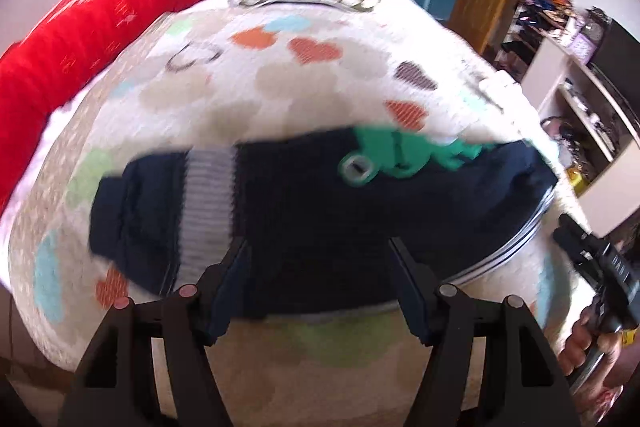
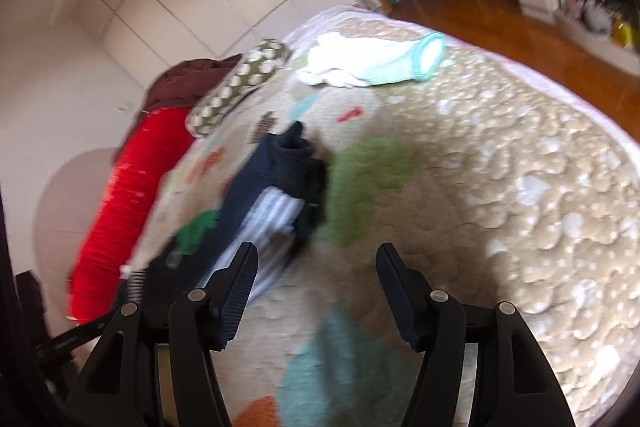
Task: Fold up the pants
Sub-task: 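Grasp the folded garment with the left gripper and lift it while the right gripper approaches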
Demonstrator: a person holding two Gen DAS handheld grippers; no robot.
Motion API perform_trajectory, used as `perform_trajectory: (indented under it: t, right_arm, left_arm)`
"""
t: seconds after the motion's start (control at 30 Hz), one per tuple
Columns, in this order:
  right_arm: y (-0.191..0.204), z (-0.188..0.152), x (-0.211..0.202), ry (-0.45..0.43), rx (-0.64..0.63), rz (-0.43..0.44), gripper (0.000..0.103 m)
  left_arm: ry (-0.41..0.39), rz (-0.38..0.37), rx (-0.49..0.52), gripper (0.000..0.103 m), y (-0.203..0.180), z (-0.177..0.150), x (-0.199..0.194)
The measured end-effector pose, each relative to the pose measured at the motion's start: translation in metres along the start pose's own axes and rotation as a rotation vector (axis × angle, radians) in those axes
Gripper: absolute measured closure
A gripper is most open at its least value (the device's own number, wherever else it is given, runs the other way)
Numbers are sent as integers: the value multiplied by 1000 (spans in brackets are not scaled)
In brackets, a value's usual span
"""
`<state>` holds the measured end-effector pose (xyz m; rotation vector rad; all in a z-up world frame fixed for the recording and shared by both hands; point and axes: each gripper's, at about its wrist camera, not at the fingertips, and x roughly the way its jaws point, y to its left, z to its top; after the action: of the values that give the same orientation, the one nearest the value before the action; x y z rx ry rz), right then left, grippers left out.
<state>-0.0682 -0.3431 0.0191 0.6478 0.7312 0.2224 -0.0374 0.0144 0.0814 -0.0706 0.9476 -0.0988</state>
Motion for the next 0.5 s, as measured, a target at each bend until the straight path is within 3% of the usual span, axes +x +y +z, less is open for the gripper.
perform_trajectory:
  t: [0.13,0.23,0.37,0.5]
  right_arm:
    - [7,-4,0,-2,5,72,36]
    - [16,-8,3,-1,-4,89,35]
    - [30,-4,17,16,-46,59,35]
    - [30,0,42,36,-36,15,35]
  left_arm:
    - [-17,-29,81,31,-37,24,13]
    - [-7,-99,125,31,-71,51,29]
    - [74,-235,182,31,-131,95,64]
    - [193,-279,332,31,-190,110,110]
